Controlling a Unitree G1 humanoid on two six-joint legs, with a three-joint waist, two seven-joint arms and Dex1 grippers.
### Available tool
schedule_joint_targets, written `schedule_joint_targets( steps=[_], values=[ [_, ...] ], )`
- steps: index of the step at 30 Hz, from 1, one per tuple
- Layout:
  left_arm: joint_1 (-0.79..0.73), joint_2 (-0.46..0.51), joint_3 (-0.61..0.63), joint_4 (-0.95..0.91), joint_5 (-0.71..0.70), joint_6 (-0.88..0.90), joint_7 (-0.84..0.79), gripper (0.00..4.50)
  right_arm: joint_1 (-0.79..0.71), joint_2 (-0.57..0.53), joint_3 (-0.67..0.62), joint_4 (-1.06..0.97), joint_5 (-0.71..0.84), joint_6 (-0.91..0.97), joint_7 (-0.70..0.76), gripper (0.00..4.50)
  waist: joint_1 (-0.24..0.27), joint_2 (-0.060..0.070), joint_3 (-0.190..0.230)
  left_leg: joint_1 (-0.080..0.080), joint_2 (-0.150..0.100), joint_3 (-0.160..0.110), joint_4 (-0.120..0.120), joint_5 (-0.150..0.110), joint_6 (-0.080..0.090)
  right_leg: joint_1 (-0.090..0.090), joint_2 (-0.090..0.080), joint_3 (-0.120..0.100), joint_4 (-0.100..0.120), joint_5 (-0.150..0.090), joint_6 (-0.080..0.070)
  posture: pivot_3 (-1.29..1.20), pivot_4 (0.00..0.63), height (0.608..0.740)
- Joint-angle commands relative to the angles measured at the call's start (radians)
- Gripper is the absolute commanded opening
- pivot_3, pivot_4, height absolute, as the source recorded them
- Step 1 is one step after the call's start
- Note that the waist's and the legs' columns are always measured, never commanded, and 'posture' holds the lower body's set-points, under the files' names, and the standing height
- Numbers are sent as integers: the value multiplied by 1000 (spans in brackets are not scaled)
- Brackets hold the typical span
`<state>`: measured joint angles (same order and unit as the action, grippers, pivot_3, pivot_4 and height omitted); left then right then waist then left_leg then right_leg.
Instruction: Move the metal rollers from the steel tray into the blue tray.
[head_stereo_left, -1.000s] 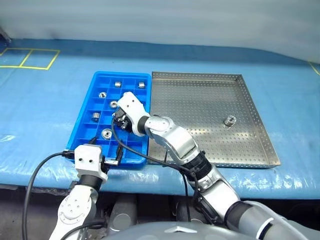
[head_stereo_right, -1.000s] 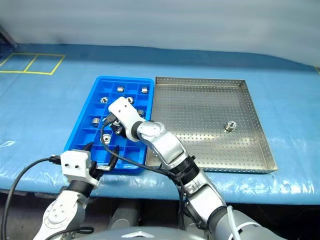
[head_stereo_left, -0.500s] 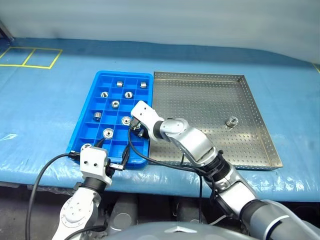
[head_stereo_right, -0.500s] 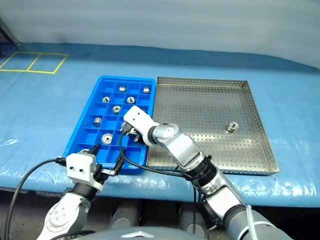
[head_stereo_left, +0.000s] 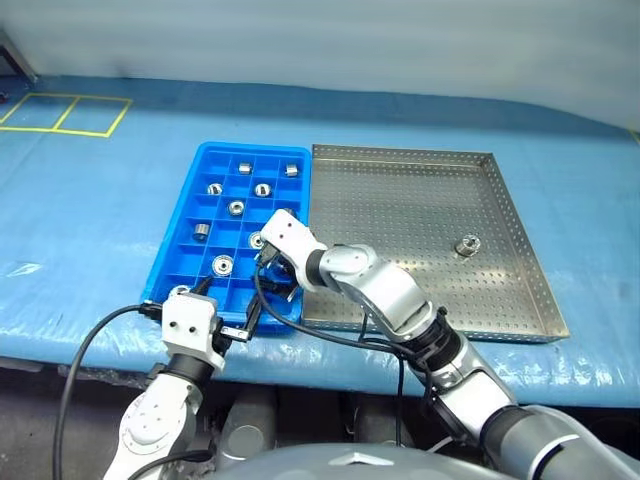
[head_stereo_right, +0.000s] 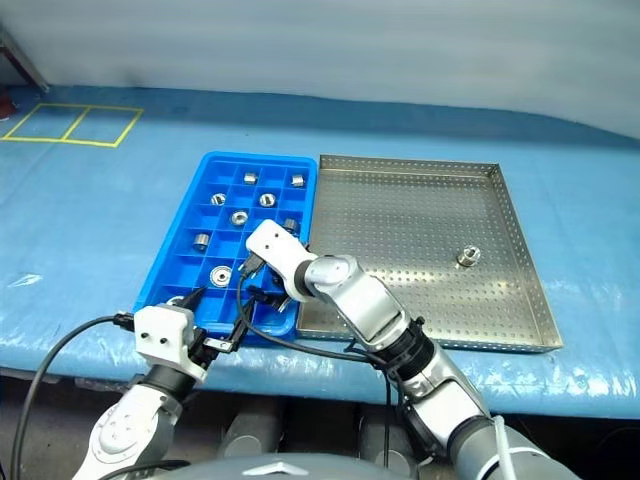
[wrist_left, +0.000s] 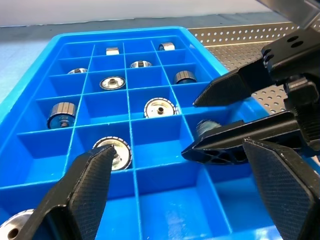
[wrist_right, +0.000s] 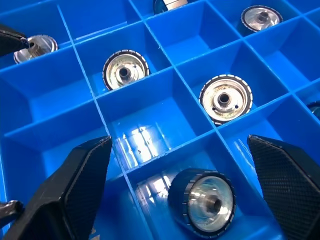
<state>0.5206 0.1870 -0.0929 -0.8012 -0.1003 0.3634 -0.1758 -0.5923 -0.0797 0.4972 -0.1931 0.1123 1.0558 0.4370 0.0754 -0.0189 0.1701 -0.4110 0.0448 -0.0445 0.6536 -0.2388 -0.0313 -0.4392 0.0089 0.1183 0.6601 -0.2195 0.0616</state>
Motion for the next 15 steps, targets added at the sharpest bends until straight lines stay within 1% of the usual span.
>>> schedule_joint_targets(
  steps=[1,4,5,8,10,12,15],
  values=[
    [-23,9,-3,-26,-20,-8,-18,4500,29,52,-137,-53,31,-24,-60,4464,-5,0,0,0,0,0,0,0,0,0,0,0,0,0,0,216,150,740],
    [-61,19,-5,-11,-37,5,-37,4500,48,122,-310,-75,53,-92,-152,4464,-21,0,0,-1,0,1,1,0,0,-1,0,0,0,0,1,176,150,740],
    [-69,23,-4,-8,-42,8,-42,4500,51,134,-339,-77,55,-108,-172,4464,-26,0,0,-1,0,1,1,0,0,-1,0,0,0,1,1,152,150,740],
    [-121,37,-12,16,-55,25,-66,4500,59,167,-484,-48,35,-213,-297,4464,-46,0,0,-1,0,1,0,0,0,-1,0,0,0,1,1,99,150,740],
    [-139,43,-13,24,-60,33,-75,4500,63,176,-526,-33,30,-256,-341,4464,-62,0,0,-1,0,1,-1,0,0,-2,0,0,0,1,1,91,150,740],
    [-170,51,-12,40,-69,42,-91,4500,69,200,-593,-12,28,-305,-417,4464,-79,1,0,-1,0,1,-2,0,0,-2,0,1,0,1,1,40,150,740],
    [-204,64,-12,57,-80,51,-109,4500,84,211,-639,14,0,-381,-505,4464,-110,1,0,-1,0,1,-3,0,0,-2,0,1,1,2,3,15,150,740]
  ],
)
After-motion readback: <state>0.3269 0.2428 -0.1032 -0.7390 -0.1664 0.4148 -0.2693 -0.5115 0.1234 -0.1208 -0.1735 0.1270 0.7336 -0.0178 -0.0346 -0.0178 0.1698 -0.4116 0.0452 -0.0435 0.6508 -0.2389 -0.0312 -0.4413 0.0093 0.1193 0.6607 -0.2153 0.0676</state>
